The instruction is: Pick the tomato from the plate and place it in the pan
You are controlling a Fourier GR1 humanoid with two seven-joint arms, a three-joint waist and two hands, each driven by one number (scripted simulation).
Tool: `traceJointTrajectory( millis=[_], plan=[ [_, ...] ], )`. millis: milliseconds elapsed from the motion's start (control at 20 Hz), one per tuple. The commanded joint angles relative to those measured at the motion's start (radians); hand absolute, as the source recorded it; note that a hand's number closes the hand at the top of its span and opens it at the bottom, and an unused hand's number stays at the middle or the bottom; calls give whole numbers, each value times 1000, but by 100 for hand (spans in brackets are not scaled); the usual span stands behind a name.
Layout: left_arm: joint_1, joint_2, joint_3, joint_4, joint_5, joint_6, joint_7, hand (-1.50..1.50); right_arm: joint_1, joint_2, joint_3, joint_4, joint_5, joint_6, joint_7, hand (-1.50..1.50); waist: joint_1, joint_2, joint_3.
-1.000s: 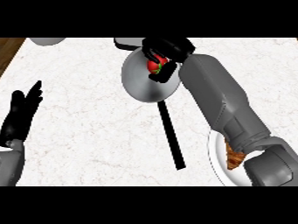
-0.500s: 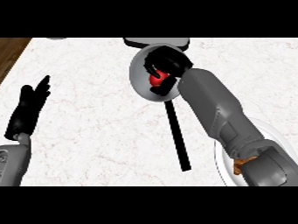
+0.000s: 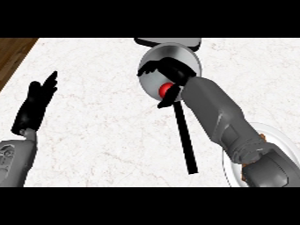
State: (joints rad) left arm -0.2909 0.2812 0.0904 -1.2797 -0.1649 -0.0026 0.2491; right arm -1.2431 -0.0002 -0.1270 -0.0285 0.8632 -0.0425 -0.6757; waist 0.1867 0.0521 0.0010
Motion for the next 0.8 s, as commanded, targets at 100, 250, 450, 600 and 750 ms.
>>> traceJointTrajectory(
  millis=[100, 250, 450, 600, 750],
  plan=[
    [-26, -13, -18, 10, -5, -8, 6, 0, 40, 0, -63, 14, -76, -22, -72, -150, 26, 0, 2],
    [-51, 4, 5, 34, -14, 12, 4, 0, 1, 0, -105, 3, -122, 25, -98, -150, -1, 0, 1],
    [-31, 16, 19, 35, 8, -13, -3, 0, -14, 0, -173, -6, -197, -10, -101, -150, -9, -6, 1],
    [5, -5, 17, 42, -10, 26, -20, 0, -46, 0, -210, -10, -238, 11, -61, -150, -38, -9, 0],
    [23, 35, 54, 29, 19, -2, -14, 0, -54, -17, -217, -38, -244, 18, -12, -150, -73, -13, 0]
  ],
)
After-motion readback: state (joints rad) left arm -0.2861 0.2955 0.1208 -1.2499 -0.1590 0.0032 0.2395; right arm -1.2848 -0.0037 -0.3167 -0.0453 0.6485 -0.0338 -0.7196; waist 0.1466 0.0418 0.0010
